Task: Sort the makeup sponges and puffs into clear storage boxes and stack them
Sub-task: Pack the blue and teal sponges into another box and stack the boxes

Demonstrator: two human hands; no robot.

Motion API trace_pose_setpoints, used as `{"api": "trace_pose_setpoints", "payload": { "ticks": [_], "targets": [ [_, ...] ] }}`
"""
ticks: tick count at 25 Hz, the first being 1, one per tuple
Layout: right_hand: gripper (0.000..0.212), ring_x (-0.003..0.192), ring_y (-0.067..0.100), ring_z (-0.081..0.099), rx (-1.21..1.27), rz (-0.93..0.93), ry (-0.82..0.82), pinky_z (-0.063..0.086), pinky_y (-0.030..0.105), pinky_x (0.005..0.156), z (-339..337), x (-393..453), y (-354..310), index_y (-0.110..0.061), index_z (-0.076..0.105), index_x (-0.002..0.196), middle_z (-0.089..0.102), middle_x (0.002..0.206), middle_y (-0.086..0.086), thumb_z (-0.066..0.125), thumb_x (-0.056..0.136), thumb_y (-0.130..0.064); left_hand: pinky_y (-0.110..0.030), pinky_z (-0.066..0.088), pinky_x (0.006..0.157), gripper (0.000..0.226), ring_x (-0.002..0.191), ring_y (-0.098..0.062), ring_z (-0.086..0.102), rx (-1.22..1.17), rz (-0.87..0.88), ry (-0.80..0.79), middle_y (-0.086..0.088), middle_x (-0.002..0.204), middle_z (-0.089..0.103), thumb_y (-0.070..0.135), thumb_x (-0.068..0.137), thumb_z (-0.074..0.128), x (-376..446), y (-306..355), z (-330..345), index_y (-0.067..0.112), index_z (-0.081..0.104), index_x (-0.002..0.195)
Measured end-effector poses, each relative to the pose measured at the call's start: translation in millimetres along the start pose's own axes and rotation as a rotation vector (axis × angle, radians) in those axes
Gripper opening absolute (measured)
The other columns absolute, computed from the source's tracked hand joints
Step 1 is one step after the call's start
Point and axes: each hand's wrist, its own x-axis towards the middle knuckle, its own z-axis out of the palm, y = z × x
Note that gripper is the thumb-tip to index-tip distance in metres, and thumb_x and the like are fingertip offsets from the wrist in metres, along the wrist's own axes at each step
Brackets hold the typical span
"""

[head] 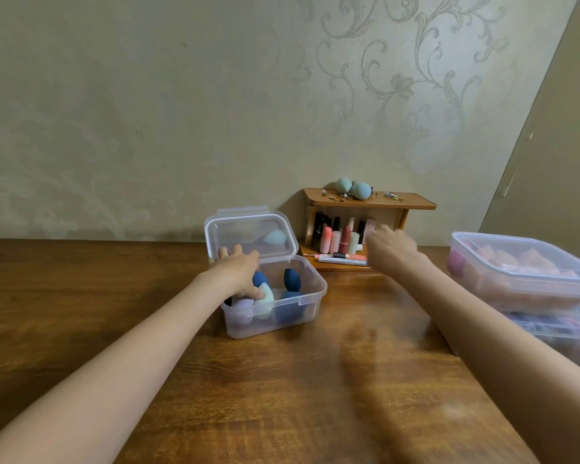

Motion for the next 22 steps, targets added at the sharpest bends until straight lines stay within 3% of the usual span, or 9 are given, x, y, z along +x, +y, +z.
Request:
{"api": "trace_pose_setpoints", "payload": {
  "ticks": [3, 6, 11, 17, 20, 22],
  "targets": [
    [0.042, 0.126, 0.036, 0.044, -0.397, 0.195, -0.375, 0.041, 0.049, 0.101, 46.3, 4.2, 31.9, -0.015, 0.046, 0.135, 0.043, 0.139, 0.015, 0.043, 0.094, -0.024, -0.043, 0.034, 0.103, 0.049, 0.125, -0.033, 0.033, 0.049, -0.002, -0.01, -0.012, 0.132, 0.036, 0.039, 0.084, 0.063, 1.8, 3.4, -0.4, 0.016, 0.041, 0.121],
    [0.057, 0.136, 0.037, 0.033, -0.531, 0.266, -0.533, 0.028, 0.055, 0.109, 76.4, 9.1, 38.9, -0.019, 0.036, 0.142, 0.038, 0.147, 0.013, 0.049, 0.088, -0.035, -0.043, 0.033, 0.102, 0.049, 0.125, -0.032, 0.033, 0.057, 0.004, -0.006, -0.012, 0.132, 0.036, 0.039, 0.084, 0.062, 2.8, 4.4, -1.8, 0.016, 0.041, 0.122],
    [0.06, 0.138, 0.033, 0.032, -0.68, 0.247, -0.558, 0.024, 0.049, 0.114, 82.2, -4.2, 38.7, -0.017, 0.038, 0.141, 0.04, 0.147, 0.012, 0.05, 0.087, -0.039, -0.043, 0.033, 0.103, 0.047, 0.125, -0.031, 0.033, 0.071, 0.009, 0.003, -0.012, 0.133, 0.036, 0.038, 0.086, 0.061, 0.3, 5.6, -1.5, 0.016, 0.041, 0.123],
    [0.049, 0.138, 0.037, 0.031, -0.699, 0.168, -0.382, 0.018, 0.05, 0.116, 85.4, -19.4, 40.0, -0.01, 0.041, 0.14, 0.042, 0.145, 0.016, 0.037, 0.097, -0.031, -0.043, 0.033, 0.104, 0.048, 0.126, -0.032, 0.032, 0.088, 0.009, -0.001, -0.013, 0.135, 0.034, 0.037, 0.086, 0.061, -2.8, 8.0, -1.6, 0.016, 0.041, 0.124],
    [0.042, 0.127, 0.03, 0.046, -0.665, 0.181, -0.361, 0.027, 0.043, 0.109, 89.1, -20.9, 37.3, -0.013, 0.051, 0.132, 0.054, 0.132, 0.01, 0.044, 0.093, -0.029, -0.043, 0.033, 0.104, 0.049, 0.127, -0.032, 0.032, 0.086, 0.01, 0.005, -0.013, 0.136, 0.034, 0.037, 0.087, 0.061, -4.1, 7.9, -1.7, 0.015, 0.04, 0.126],
    [0.044, 0.125, 0.028, 0.045, -0.711, 0.176, -0.316, 0.029, 0.039, 0.107, 88.6, -23.1, 37.1, -0.011, 0.048, 0.134, 0.051, 0.133, 0.012, 0.042, 0.094, -0.028, -0.044, 0.033, 0.104, 0.049, 0.127, -0.032, 0.032, 0.086, 0.009, 0.002, -0.013, 0.135, 0.035, 0.037, 0.087, 0.061, -3.8, 7.9, -1.4, 0.015, 0.04, 0.126]
  ]
}}
